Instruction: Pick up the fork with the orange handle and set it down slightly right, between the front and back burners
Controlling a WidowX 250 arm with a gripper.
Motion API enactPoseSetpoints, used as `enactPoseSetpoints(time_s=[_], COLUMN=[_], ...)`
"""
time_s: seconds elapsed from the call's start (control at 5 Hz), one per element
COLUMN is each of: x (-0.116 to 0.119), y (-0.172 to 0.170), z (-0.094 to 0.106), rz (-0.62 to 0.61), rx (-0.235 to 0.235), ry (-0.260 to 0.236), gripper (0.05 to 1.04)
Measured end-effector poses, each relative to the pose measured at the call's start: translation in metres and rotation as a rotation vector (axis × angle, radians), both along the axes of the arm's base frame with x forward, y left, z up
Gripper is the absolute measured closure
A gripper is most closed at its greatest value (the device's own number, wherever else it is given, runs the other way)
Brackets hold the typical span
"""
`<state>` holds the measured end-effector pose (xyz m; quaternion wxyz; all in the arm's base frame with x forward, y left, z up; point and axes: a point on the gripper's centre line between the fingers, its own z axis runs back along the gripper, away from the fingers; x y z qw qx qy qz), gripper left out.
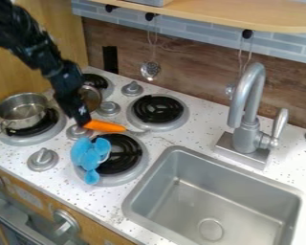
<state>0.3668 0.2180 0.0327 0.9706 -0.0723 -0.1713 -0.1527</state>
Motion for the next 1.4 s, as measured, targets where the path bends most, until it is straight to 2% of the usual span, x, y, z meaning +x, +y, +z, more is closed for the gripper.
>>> enactPoseSetpoints(time_s=[0.2,0.4,0.6,0.8,1.0,1.2,1.4], x=[0.001,0.003,0.001,0.0,0.002,0.006,0.012], y=[-0.014,-0.026,-0.024,-0.026,-0.035,-0.046,-0.057], z=[0.007,0.001,0.0,-0.001,0.0,0.001,-0.004], rz=[-0.131,-0.288,-0.444,-0.581,-0.693,-0.731,-0.755], rx=[0.02,0.089,0.168,0.218,0.212,0.175,0.19], ry=[-0.041,-0.054,-0.054,-0.056,-0.087,-0.154,-0.197], gripper=[0.083,0.083,0.083,0.083,0.083,0.083,0.083])
